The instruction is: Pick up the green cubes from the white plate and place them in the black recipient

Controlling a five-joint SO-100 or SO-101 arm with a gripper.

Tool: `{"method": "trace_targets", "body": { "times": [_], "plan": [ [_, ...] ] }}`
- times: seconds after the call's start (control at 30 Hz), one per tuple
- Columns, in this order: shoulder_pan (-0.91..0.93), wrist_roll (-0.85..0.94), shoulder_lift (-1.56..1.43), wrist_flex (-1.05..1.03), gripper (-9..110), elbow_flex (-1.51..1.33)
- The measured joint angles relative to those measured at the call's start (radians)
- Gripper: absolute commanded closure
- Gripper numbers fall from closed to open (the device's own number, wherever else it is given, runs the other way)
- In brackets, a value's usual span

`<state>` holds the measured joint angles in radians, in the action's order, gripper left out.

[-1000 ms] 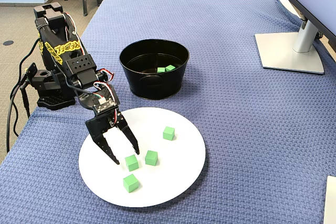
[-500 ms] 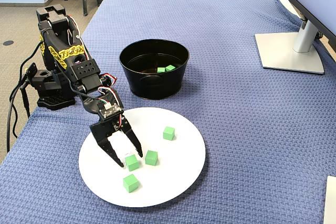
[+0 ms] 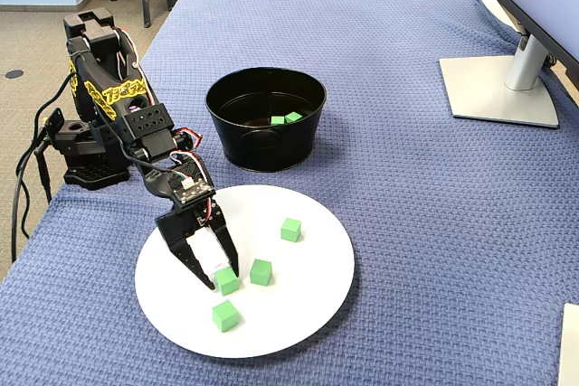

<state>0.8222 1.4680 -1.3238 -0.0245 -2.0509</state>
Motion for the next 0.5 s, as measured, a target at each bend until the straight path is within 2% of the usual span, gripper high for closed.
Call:
{"method": "trace_targets", "body": {
  "times": [0.33,0.5],
  "plan": [
    [0.0,0.0,0.0,0.018,101,0.0],
    [0.0,0.0,-0.11,0.051,101,-0.1]
  ]
}}
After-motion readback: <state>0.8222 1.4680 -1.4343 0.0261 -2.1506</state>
